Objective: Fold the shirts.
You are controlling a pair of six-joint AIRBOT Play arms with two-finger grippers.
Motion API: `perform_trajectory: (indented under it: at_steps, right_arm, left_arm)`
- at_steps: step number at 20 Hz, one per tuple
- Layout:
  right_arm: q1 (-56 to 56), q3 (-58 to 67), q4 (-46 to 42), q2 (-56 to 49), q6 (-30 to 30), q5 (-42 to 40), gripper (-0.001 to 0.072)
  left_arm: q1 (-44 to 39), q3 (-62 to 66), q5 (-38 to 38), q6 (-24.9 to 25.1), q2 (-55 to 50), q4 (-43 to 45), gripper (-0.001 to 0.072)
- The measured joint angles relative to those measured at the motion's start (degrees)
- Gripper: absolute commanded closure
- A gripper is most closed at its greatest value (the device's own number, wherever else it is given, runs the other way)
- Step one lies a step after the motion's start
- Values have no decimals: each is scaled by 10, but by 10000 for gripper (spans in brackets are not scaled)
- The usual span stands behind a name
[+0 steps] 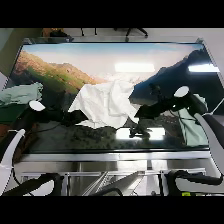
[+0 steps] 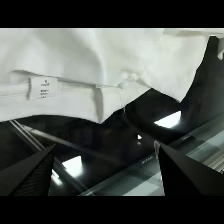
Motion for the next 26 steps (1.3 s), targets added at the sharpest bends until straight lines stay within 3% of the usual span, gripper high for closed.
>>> perform_trajectory:
  at_steps: [7, 9, 10, 11, 13, 14, 15, 16, 21, 26]
  right_arm:
    - [56, -90, 42, -33, -31, -152, 272]
    - [64, -94, 88, -52, -62, -172, 272]
    - [68, -96, 116, -60, -82, -176, 272]
    - [73, -97, 145, -68, -104, -183, 271]
    - [83, -98, 205, -85, -148, -197, 281]
    - [88, -98, 231, -93, -165, -202, 318]
    - [93, -98, 257, -104, -183, -208, 585]
    - [97, -99, 276, -113, -199, -216, 679]
    - [86, -67, 382, -108, -277, -163, 695]
    - [-33, 105, 414, 13, -265, -88, 696]
  left_arm:
    - [-98, 13, 155, 0, -76, -34, 33]
    - [-107, 43, 163, 0, -108, -34, 252]
    - [-109, 59, 163, 0, -123, -34, 257]
    - [-109, 74, 161, 0, -136, -33, 336]
    - [-108, 102, 151, 0, -158, -23, 585]
    - [-108, 112, 146, 1, -166, -16, 689]
    - [-108, 122, 141, 2, -172, -7, 689]
    - [-108, 130, 137, 1, -176, 0, 690]
    - [-95, 191, 98, 2, -143, 21, 691]
    - [-18, 360, 42, 4, 10, 25, 692]
